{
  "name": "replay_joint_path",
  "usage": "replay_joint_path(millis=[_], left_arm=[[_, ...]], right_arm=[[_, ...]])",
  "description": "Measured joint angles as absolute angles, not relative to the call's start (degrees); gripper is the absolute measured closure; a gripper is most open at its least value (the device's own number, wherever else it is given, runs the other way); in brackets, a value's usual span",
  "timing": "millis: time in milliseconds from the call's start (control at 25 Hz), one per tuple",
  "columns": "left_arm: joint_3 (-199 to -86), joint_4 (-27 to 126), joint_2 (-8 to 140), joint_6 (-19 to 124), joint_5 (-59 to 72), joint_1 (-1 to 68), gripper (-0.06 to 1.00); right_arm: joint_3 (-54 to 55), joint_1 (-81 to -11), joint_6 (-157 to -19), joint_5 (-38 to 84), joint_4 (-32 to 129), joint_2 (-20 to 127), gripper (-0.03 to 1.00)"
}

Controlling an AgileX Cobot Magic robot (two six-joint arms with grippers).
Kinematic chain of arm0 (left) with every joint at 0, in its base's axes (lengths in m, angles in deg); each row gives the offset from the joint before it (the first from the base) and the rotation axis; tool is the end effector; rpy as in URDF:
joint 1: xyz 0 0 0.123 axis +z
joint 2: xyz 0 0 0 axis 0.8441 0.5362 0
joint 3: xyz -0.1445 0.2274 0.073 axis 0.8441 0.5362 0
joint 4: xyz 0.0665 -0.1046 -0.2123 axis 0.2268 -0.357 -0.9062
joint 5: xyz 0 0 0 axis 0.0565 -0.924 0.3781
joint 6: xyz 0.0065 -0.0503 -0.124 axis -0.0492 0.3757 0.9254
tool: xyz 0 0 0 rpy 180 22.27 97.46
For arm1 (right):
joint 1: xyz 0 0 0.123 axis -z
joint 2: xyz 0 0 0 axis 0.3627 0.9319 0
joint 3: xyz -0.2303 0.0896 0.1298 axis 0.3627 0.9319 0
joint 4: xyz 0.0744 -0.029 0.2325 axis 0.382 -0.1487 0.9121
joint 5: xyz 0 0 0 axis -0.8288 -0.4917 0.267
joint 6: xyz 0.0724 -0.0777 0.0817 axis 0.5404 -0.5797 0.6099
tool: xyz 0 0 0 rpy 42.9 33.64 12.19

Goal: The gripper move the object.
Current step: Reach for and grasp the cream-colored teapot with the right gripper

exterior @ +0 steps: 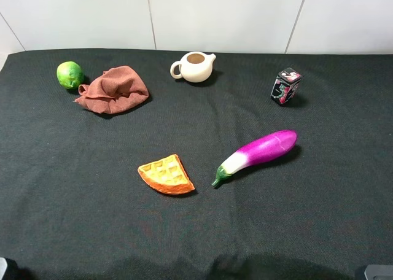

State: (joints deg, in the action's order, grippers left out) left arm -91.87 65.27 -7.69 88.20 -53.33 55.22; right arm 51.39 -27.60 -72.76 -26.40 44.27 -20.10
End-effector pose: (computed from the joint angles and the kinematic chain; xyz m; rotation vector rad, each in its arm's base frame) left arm 0.0292 0.0028 0.2517 0.0060 2.0774 -0.0058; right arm 0.0338 0.0109 0.2633 -0.2395 1.9706 0.0628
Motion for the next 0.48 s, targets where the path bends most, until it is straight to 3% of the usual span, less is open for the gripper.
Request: replay_joint_path(millis=[480], left_arm=[[-91.9, 65.3, -7.7, 88.2, -53.3, 55.2, -0.05]], right_arm=[[50.3, -27.6, -71.9, -24.2, 44.9, -6.3, 0.27]])
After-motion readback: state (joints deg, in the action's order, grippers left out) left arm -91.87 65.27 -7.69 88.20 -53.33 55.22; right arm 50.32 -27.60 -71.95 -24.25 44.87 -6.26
